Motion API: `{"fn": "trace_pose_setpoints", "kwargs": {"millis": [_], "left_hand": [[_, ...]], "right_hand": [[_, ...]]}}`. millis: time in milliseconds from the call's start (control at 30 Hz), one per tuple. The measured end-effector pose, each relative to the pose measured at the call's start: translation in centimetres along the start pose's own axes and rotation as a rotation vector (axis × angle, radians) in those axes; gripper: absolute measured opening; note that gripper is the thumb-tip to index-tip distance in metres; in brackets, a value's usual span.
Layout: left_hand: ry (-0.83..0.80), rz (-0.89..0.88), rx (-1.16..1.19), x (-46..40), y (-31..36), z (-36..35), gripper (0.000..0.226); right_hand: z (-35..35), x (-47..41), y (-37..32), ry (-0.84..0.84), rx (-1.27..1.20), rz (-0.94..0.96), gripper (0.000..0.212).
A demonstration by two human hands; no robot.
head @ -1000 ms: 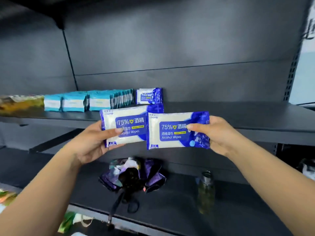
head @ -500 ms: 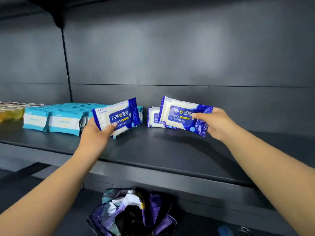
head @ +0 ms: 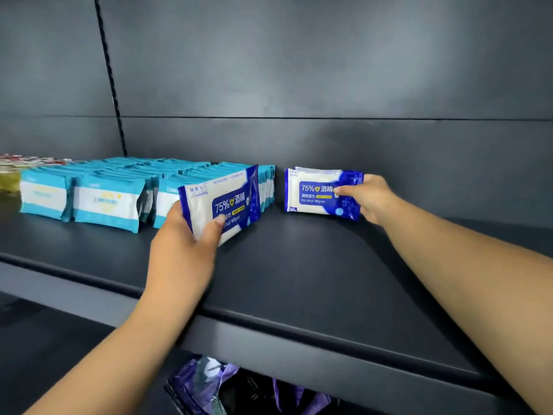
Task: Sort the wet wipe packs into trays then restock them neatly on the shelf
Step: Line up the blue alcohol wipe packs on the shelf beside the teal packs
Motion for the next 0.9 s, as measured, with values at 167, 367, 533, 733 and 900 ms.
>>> {"fn": "trace_pose_setpoints", "kwargs": {"millis": [167, 367, 533, 733, 900], "left_hand": [[0.026, -0.024, 0.000, 0.5, -0.2, 0.2, 0.031], [0.038, -0.008, -0.010, 0.9, -0.2, 0.2, 0.029], [-0.079, 0.020, 0.075, 0.8, 0.6, 0.6, 0.022], [-0.324, 0.150, 0.445, 0.9, 1.9, 1.2, 0.015], [-0.410, 0.059, 0.389, 1.7, 3.3, 0.9, 0.017]], "right_hand": [[0.2, -1.3, 1.4, 0.045, 0.078, 0.027, 0.024], [0.0, -0.8, 1.4, 0.228, 0.576, 0.193, 0.050], [0.7, 1.5, -0.7, 0.438, 0.605, 0.258, 0.043], [-2.1, 9.0, -4.0, -0.330, -0.089, 0.001, 0.026], [-1.8, 13.1, -4.2, -0.638, -0.063, 0.032, 0.016]]}}
Point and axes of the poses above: each hand's wrist, its own x-axis away from the middle knuckle, its own z-axis out of the back of the hand, y = z × x, the point moved 1 cm from there along -x, towards the middle knuckle, and after that the axes turned 1 degree about -z, right-handed, at the moved point
